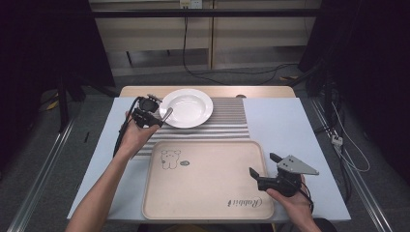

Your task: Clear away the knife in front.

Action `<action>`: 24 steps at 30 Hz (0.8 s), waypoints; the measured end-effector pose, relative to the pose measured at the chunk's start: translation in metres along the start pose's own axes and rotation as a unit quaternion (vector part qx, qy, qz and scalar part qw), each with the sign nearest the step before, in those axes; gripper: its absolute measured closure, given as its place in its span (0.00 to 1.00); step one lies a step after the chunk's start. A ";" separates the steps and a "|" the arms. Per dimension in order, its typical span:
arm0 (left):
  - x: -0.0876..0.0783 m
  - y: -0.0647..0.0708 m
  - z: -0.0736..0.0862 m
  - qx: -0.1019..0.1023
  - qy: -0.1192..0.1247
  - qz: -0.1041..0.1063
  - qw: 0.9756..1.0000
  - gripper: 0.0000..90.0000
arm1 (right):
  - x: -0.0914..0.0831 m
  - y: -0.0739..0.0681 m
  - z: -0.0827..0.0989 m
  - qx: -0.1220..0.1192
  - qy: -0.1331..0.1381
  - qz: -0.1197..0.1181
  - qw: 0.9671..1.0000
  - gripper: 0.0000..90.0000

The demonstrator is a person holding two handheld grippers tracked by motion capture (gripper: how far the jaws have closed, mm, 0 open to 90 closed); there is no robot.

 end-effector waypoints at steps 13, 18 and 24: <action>0.001 0.026 0.018 0.001 -0.010 0.020 1.000 0.89 | -0.002 -0.001 0.000 0.001 0.001 -0.002 1.000 0.11; -0.003 0.039 0.025 0.021 -0.013 0.020 1.000 0.89 | -0.002 -0.001 0.000 0.001 0.000 -0.003 1.000 0.11; -0.011 0.057 0.032 0.041 -0.011 0.021 0.999 0.89 | -0.002 -0.001 0.000 0.001 0.000 -0.003 1.000 0.11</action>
Point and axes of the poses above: each handheld gripper's, and its own axes: x roughly forward along the jaws, z roughly out of its underside, y roughly to its right, the point moved 4 cm from there along x, roughly forward along the jaws
